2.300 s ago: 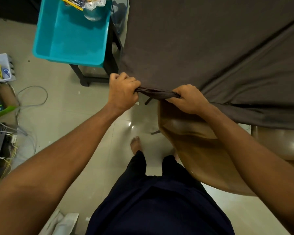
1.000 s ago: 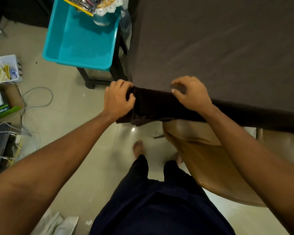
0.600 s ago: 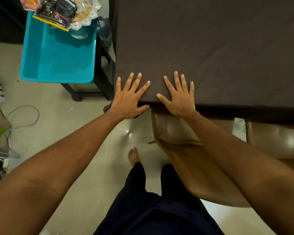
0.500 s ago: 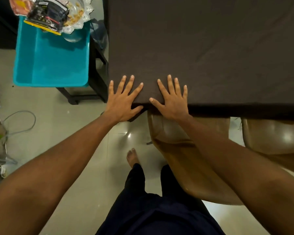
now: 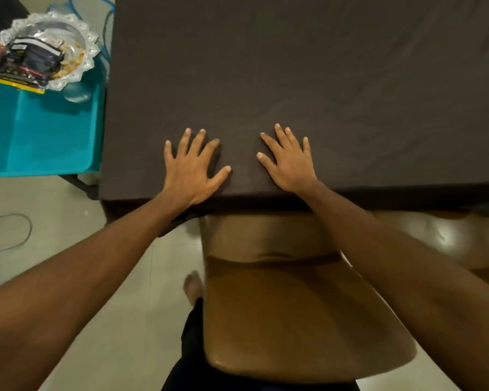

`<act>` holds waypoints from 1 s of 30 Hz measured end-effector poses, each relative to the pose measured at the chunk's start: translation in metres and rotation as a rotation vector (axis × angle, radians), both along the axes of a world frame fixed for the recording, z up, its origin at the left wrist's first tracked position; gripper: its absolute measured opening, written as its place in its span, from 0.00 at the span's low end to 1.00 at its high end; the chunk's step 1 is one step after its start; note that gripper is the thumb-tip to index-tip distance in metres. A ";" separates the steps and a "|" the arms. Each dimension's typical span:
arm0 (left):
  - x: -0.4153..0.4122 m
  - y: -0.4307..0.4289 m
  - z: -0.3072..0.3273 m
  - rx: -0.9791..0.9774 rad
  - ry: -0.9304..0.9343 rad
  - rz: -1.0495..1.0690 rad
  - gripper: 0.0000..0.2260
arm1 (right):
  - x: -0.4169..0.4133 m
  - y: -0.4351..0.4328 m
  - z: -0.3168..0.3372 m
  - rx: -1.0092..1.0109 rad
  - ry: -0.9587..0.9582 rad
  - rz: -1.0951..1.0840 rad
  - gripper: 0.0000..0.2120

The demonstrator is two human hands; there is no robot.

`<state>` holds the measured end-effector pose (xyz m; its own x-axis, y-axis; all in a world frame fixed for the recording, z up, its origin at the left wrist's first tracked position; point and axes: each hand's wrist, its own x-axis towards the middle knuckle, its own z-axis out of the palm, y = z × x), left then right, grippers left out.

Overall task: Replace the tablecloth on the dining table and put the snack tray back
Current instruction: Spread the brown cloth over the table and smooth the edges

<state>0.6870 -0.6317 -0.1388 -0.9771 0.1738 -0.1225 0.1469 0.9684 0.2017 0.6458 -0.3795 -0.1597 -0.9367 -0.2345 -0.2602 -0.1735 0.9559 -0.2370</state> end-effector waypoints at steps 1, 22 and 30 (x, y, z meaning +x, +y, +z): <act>-0.011 0.027 -0.001 -0.008 -0.008 0.001 0.32 | -0.003 0.026 -0.003 0.006 0.022 -0.006 0.30; -0.030 0.329 -0.028 -0.099 -0.137 0.145 0.33 | -0.044 0.356 -0.009 -0.012 0.067 -0.048 0.31; -0.034 0.362 -0.024 0.016 -0.034 0.305 0.32 | 0.026 0.534 -0.004 0.072 0.078 -0.708 0.36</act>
